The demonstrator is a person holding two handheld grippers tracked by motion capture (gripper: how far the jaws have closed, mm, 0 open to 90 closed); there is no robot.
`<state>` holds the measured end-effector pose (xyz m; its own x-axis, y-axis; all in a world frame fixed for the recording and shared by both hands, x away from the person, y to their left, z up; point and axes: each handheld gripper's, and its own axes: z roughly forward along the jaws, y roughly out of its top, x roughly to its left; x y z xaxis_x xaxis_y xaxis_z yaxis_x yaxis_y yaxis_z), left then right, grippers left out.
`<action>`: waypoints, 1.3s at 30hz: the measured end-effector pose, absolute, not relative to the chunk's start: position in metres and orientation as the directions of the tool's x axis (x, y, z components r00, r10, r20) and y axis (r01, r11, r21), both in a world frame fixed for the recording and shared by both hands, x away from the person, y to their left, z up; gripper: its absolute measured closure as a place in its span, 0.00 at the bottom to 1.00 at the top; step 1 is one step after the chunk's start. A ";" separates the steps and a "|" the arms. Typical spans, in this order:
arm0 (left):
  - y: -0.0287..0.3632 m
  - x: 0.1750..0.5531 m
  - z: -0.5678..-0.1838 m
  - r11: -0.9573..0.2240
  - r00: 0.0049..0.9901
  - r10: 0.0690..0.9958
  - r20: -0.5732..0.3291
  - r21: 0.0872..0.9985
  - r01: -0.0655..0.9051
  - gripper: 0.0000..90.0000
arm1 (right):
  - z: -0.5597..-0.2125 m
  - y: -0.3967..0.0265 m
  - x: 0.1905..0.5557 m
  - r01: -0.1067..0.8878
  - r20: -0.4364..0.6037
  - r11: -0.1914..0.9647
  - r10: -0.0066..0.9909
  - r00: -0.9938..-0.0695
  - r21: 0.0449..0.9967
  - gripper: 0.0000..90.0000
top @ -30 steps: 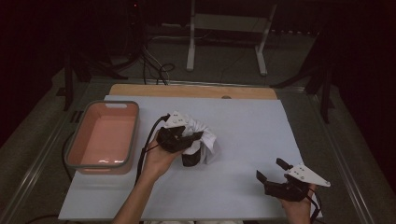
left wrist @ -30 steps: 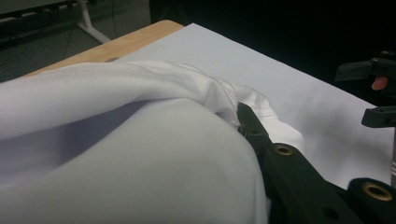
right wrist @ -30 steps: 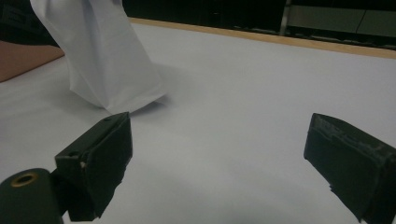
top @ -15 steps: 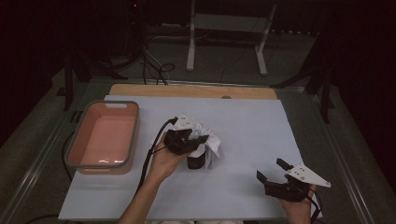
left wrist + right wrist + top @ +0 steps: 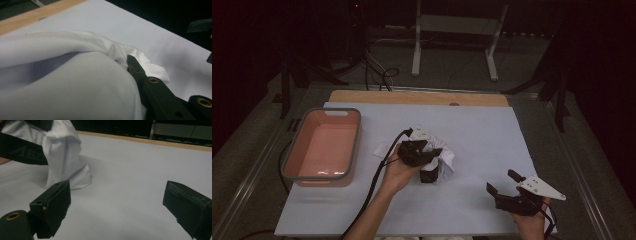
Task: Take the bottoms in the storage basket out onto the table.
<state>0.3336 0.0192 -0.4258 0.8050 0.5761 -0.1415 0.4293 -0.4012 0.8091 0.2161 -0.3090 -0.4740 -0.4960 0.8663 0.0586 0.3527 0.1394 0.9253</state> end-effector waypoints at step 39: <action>0.001 0.325 -0.429 -0.320 0.787 0.584 -0.199 0.835 0.448 0.00 | -0.474 -0.305 0.219 0.348 0.057 0.146 0.857 -0.512 0.926 0.09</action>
